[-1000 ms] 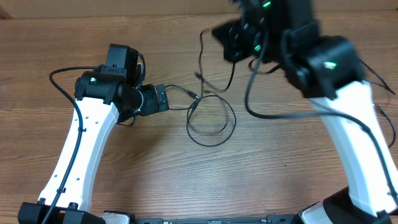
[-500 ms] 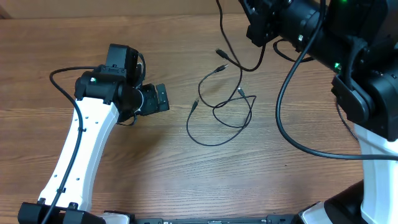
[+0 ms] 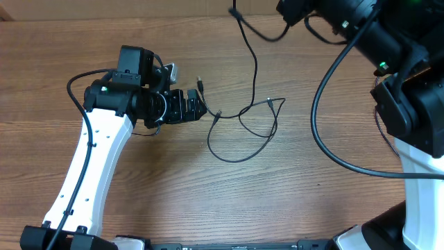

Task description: Untangle cables

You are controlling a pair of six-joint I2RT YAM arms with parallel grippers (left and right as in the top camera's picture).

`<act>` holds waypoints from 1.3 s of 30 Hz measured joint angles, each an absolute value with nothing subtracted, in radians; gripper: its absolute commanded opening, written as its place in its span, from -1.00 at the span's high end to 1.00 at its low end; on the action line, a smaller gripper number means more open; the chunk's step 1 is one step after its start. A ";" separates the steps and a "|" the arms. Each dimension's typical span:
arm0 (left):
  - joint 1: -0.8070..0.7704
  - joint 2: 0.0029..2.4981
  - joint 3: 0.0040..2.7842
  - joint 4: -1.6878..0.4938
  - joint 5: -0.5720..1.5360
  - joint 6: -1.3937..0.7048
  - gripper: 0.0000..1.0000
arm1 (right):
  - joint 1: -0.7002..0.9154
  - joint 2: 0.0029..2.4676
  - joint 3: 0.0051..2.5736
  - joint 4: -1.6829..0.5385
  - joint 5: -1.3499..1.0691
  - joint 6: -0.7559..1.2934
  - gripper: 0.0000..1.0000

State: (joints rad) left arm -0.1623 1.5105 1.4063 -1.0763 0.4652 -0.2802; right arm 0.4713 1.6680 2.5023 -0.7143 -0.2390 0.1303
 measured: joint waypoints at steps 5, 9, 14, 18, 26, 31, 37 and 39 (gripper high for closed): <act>-0.176 1.510 1.406 -1.044 0.525 -0.225 -0.99 | 0.471 1.668 2.502 -0.602 -0.267 0.142 0.92; -0.207 1.510 1.406 -0.994 0.591 -0.182 -0.99 | 0.471 1.668 2.502 -0.524 -0.285 0.152 0.92; -0.257 1.510 1.405 -0.945 0.636 -0.158 -0.99 | 0.471 1.668 2.502 -0.395 -0.318 0.157 0.92; -0.284 1.510 1.405 -0.926 0.652 -0.153 -0.99 | 0.471 1.668 2.502 -0.303 -0.337 0.157 0.92; -0.291 1.510 1.405 -0.915 0.659 -0.152 -0.99 | 0.471 1.668 2.502 -0.148 -0.341 0.158 0.92; -0.292 1.510 1.405 -0.915 0.659 -0.152 -0.99 | 0.471 1.668 2.502 -0.009 -0.342 0.163 0.92; -0.291 1.510 1.405 -0.913 0.659 -0.152 -0.99 | 0.471 1.668 2.502 0.162 -0.344 0.198 0.92; -0.292 1.510 1.405 -0.913 0.659 -0.152 -0.99 | 0.471 1.668 2.502 0.202 -0.344 0.204 0.92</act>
State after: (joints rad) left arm -0.2916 1.5105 1.4048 -0.9127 0.6586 -0.1524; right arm 0.4713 1.6680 2.5023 0.2020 -0.3435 0.2035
